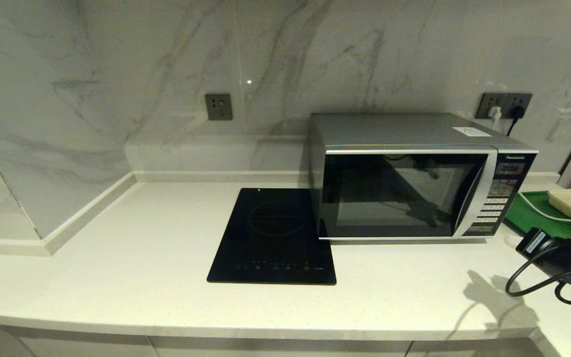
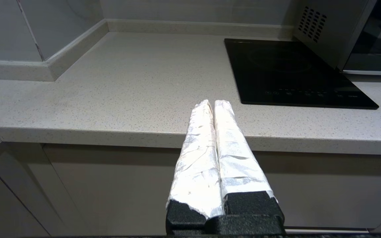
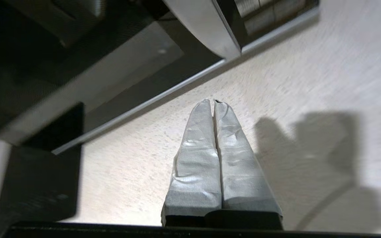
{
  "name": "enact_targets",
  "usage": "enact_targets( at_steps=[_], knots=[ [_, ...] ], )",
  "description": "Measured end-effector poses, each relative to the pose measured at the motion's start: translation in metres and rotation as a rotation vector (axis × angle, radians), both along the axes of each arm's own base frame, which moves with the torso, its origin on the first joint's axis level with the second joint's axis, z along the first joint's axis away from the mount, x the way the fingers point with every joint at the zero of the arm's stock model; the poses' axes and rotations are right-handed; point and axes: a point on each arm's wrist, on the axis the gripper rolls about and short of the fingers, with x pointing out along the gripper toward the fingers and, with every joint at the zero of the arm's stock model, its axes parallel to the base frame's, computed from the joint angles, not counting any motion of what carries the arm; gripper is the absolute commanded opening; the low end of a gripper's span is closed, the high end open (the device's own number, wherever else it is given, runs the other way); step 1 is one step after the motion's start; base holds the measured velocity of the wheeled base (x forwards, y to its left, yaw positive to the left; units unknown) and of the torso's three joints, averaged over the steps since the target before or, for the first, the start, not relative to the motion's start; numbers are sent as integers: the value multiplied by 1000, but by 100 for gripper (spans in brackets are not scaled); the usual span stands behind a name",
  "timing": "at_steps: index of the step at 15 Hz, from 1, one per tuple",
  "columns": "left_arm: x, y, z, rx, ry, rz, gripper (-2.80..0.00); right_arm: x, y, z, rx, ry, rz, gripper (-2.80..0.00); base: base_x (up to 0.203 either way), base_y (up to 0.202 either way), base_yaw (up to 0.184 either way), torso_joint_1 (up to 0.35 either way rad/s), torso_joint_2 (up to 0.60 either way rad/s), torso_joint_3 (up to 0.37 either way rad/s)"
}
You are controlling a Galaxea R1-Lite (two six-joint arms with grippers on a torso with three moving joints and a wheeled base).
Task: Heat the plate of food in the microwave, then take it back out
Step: Open the microwave oven
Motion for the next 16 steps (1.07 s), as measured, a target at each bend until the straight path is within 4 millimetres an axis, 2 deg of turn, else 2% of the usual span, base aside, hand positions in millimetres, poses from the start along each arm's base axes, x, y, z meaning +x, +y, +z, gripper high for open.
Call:
enact_targets(
  at_steps=[2,5,7,9,11,13,16],
  knots=[
    [0,0,0,0,0,0,-280,-7,15,36,-153,-11,18,-280,0,0,0,0,0,0],
    [0,0,0,0,0,0,-280,-20,50,96,-302,29,-14,-280,0,0,0,0,0,0],
    [0,0,0,0,0,0,-280,-44,71,120,-404,82,-57,-280,0,0,0,0,0,0],
    [0,0,0,0,0,0,-280,-70,78,141,-500,43,-60,-280,0,0,0,0,0,0],
    [0,0,0,0,0,0,-280,-104,80,159,-563,-13,-27,-280,0,0,0,0,0,0],
    [0,0,0,0,0,0,-280,-148,79,171,-585,-46,0,-280,0,0,0,0,0,0],
    [0,0,0,0,0,0,-280,-219,72,174,-587,-89,19,-280,0,0,0,0,0,0]
  ],
)
